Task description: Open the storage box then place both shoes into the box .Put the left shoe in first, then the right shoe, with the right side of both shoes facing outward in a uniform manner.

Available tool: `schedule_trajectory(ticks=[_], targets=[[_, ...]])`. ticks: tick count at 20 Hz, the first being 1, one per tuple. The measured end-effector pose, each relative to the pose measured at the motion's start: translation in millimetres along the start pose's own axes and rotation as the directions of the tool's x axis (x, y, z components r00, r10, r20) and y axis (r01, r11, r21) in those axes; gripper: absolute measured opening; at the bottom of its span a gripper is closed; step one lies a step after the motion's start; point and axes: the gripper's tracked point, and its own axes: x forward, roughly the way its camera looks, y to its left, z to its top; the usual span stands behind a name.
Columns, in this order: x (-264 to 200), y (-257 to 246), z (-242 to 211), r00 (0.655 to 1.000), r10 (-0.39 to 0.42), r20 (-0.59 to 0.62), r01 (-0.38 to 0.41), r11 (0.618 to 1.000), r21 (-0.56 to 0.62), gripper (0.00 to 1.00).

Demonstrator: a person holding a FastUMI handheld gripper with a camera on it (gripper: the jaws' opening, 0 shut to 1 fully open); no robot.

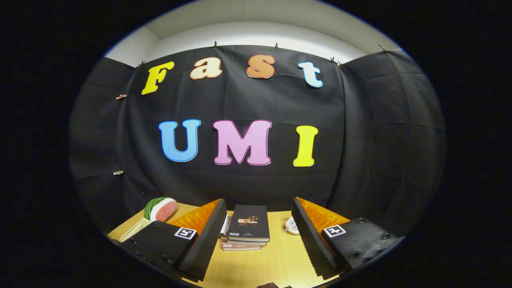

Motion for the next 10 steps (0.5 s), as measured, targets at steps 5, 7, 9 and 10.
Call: schedule_trajectory(ticks=[5, 7, 9, 10], targets=[[-0.9, -34.0, -14.3, 1.0, -0.007, 0.029, 0.008, 0.999, -0.049, 0.98], [2.3, -45.9, -19.4, 1.0, -0.015, 0.025, 0.016, 0.999, -0.039, 0.98], [4.7, -49.5, -23.3, 1.0, -0.01, 0.019, 0.011, 1.0, -0.022, 0.98], [5.6, -48.3, -26.6, 1.0, 0.001, 0.016, 0.0, 1.0, -0.02, 0.98]])
